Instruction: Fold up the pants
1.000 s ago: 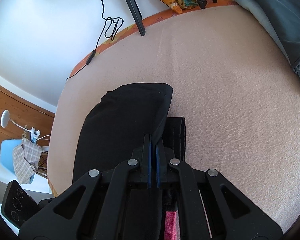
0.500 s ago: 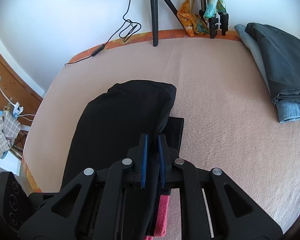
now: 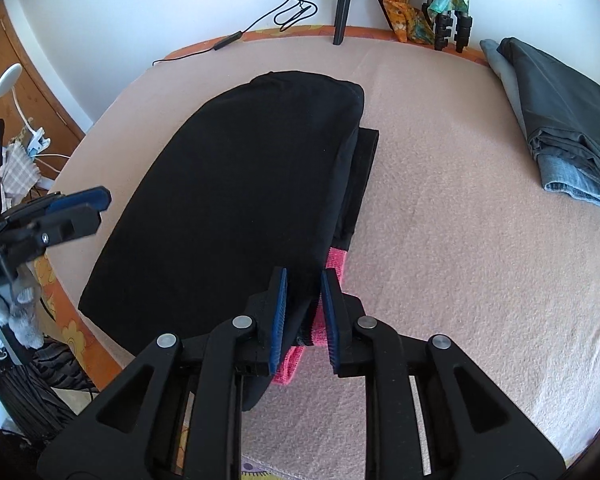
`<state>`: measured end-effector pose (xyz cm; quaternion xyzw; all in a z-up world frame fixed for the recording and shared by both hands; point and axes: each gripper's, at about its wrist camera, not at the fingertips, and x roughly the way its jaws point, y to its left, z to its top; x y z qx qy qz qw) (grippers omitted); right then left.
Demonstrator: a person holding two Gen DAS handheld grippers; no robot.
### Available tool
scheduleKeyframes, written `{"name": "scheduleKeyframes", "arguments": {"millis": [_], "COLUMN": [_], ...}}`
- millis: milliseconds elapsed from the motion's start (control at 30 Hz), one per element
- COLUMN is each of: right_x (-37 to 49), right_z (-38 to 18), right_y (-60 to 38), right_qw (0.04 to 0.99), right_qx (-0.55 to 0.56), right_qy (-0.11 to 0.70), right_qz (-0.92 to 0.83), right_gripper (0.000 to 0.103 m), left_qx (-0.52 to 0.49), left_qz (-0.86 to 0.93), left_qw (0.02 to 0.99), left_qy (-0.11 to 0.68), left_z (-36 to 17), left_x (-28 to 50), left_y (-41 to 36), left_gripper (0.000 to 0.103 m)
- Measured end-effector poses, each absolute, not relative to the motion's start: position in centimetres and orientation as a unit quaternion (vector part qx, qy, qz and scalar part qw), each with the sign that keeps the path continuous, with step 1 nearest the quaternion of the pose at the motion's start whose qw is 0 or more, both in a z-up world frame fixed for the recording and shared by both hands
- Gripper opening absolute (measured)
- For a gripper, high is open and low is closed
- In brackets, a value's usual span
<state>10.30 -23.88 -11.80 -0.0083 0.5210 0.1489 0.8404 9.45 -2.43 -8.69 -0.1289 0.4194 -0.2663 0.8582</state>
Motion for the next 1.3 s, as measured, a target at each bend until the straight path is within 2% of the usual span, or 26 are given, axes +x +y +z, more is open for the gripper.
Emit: {"name": "scheduleKeyframes", "arguments": {"millis": [100, 267, 333, 400, 567, 800, 1000, 1133, 1233, 1300], "right_x": [10.4, 10.9, 11.3, 12.0, 14.0, 14.6, 15.0, 15.5, 15.4, 15.4], "right_z": [-12.3, -12.6, -12.5, -12.9, -15.3, -16.1, -16.6, -17.1, -17.0, -16.7], "right_y": [-24.4, -25.6, -26.5, -27.5, -29.1, -29.3, -28.8, -28.3, -28.0, -27.6], "right_qw": [0.839, 0.828, 0.826, 0.821, 0.778, 0.76, 0.753, 0.752, 0.756, 0.764], "right_qx": [-0.012, 0.025, 0.058, 0.091, 0.197, 0.255, 0.266, 0.269, 0.262, 0.249], "right_qy": [0.523, 0.534, 0.533, 0.535, 0.555, 0.538, 0.529, 0.533, 0.533, 0.532], "right_qz": [0.149, 0.167, 0.175, 0.177, 0.218, 0.26, 0.286, 0.279, 0.274, 0.267], "right_gripper": [0.029, 0.037, 0.051, 0.059, 0.061, 0.065, 0.065, 0.04, 0.037, 0.033], "left_qx": [-0.152, -0.197, -0.211, -0.234, -0.295, -0.315, -0.313, -0.309, -0.302, -0.283], "left_qz": [-0.249, -0.223, -0.224, -0.224, -0.231, -0.249, -0.264, -0.266, -0.263, -0.257], "left_qw": [0.854, 0.833, 0.823, 0.811, 0.778, 0.762, 0.763, 0.768, 0.773, 0.781], "left_qy": [0.431, 0.466, 0.477, 0.486, 0.504, 0.508, 0.499, 0.494, 0.492, 0.494], "left_z": [-9.3, -11.4, -12.2, -12.9, -14.4, -15.7, -16.0, -15.9, -15.8, -15.7], "left_x": [10.9, 12.4, 12.9, 13.2, 13.9, 14.4, 14.7, 14.8, 14.9, 14.9], "left_y": [-1.2, 0.0, 0.3, 0.7, 1.4, 0.9, 0.0, -0.5, -0.8, -1.2], "left_gripper": [0.049, 0.049, 0.049, 0.05, 0.05, 0.05, 0.05, 0.047, 0.045, 0.035]}}
